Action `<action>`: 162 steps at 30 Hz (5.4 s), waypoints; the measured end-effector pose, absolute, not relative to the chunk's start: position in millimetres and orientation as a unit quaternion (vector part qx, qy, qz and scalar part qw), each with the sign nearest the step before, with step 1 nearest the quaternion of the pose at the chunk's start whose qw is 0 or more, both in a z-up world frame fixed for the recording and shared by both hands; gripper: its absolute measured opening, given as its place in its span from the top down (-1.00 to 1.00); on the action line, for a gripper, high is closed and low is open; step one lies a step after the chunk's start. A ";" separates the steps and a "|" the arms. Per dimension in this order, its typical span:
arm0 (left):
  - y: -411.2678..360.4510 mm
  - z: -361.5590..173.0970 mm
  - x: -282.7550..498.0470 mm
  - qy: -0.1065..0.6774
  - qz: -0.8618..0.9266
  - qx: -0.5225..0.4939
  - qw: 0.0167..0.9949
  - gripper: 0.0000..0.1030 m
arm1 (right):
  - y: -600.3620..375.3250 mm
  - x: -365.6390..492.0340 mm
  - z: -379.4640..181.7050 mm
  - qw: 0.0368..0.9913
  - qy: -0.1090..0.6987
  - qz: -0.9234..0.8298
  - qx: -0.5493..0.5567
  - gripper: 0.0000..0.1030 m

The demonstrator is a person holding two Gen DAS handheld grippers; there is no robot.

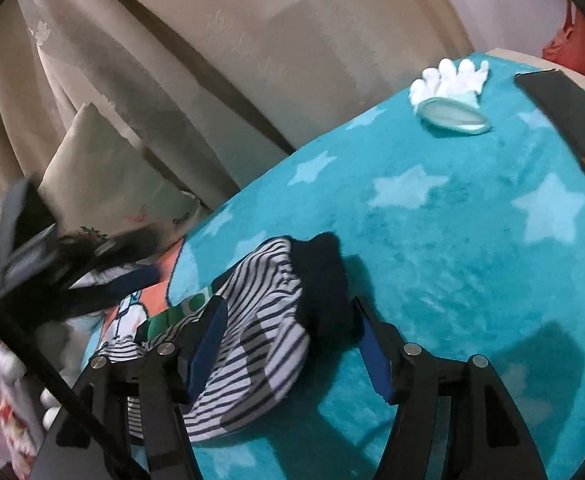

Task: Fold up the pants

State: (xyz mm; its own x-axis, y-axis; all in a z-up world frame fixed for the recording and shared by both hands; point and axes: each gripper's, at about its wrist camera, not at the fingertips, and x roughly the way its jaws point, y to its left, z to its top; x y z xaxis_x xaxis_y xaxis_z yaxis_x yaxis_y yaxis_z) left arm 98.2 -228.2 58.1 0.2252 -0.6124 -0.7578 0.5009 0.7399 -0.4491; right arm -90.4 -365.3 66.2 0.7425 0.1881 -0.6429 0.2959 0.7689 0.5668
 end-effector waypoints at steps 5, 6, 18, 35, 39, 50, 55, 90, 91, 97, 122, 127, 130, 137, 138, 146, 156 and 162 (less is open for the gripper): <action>-263.5 26.8 110.6 0.551 -0.371 -0.042 0.747 -0.51 | -354.5 -83.0 65.6 0.878 0.366 -0.027 0.308 -0.28; -266.9 22.2 110.6 0.558 -0.377 -0.040 0.739 -0.51 | -353.1 -82.1 64.9 0.879 0.366 -0.026 0.305 0.01; -199.2 61.8 81.6 0.510 -0.386 -0.086 0.764 0.59 | -317.9 -72.0 96.1 0.896 0.335 0.061 0.286 0.69; 79.4 133.6 -31.9 0.332 -0.146 -0.203 0.910 -0.44 | -224.2 -56.7 135.8 0.884 0.362 0.219 0.200 0.20; 110.2 139.8 -48.3 0.299 -0.131 -0.247 0.913 -0.47 | -235.1 -41.9 143.2 0.897 0.360 0.165 0.197 0.20; 176.1 96.1 -45.1 0.321 -0.041 -0.275 0.906 -0.53 | -198.2 -16.6 92.3 0.865 0.435 0.147 0.203 0.20; 194.1 64.9 -35.5 0.347 -0.037 -0.320 0.881 -0.53 | -124.2 -32.7 121.2 0.885 0.398 0.220 0.102 -0.26; 106.7 28.7 38.0 0.464 -0.194 -0.313 0.806 -0.29 | -35.0 -31.9 100.4 0.892 0.366 0.261 0.054 0.72; 96.6 31.2 41.0 0.466 -0.206 -0.314 0.802 -0.27 | -42.6 -34.4 105.3 0.895 0.359 0.258 0.063 0.72; 18.6 55.1 53.4 0.470 -0.263 -0.282 0.794 -0.27 | -117.4 -53.9 129.6 0.914 0.323 0.208 0.135 0.71; 19.0 83.5 19.1 0.426 -0.207 -0.264 0.840 -0.29 | -225.8 -8.4 84.0 0.871 0.398 0.135 0.256 0.12; 20.3 79.1 14.8 0.427 -0.203 -0.258 0.843 -0.29 | -240.1 -18.4 83.7 0.862 0.377 0.142 0.307 0.69; 11.1 75.5 12.4 0.428 -0.209 -0.247 0.844 -0.30 | -245.6 -39.8 92.2 0.872 0.366 0.125 0.301 0.70; -32.2 49.5 11.9 0.454 -0.243 -0.200 0.833 -0.30 | -265.7 -71.7 71.7 0.859 0.406 0.078 0.301 0.49; -36.6 43.8 12.8 0.461 -0.242 -0.194 0.831 -0.30 | -269.2 -73.4 72.4 0.857 0.405 0.081 0.308 0.48; -48.8 7.4 19.6 0.496 -0.232 -0.180 0.817 -0.32 | -270.7 -62.7 146.3 0.903 0.316 0.099 0.274 0.35; -57.7 6.6 9.9 0.482 -0.227 -0.138 0.835 -0.34 | -263.8 26.6 78.1 0.795 0.423 0.181 0.395 0.06; -58.6 6.0 11.4 0.482 -0.234 -0.129 0.835 -0.37 | -299.4 3.0 48.6 0.809 0.409 0.064 0.417 0.93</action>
State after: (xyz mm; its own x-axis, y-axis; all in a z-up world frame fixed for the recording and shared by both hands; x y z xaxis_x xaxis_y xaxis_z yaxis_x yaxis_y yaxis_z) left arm 11.4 -58.6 6.0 0.4262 -0.5146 -0.7440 0.2666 0.8574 -0.4402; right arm 3.0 -299.4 48.6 0.6574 0.4443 -0.6086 0.2375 0.6443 0.7269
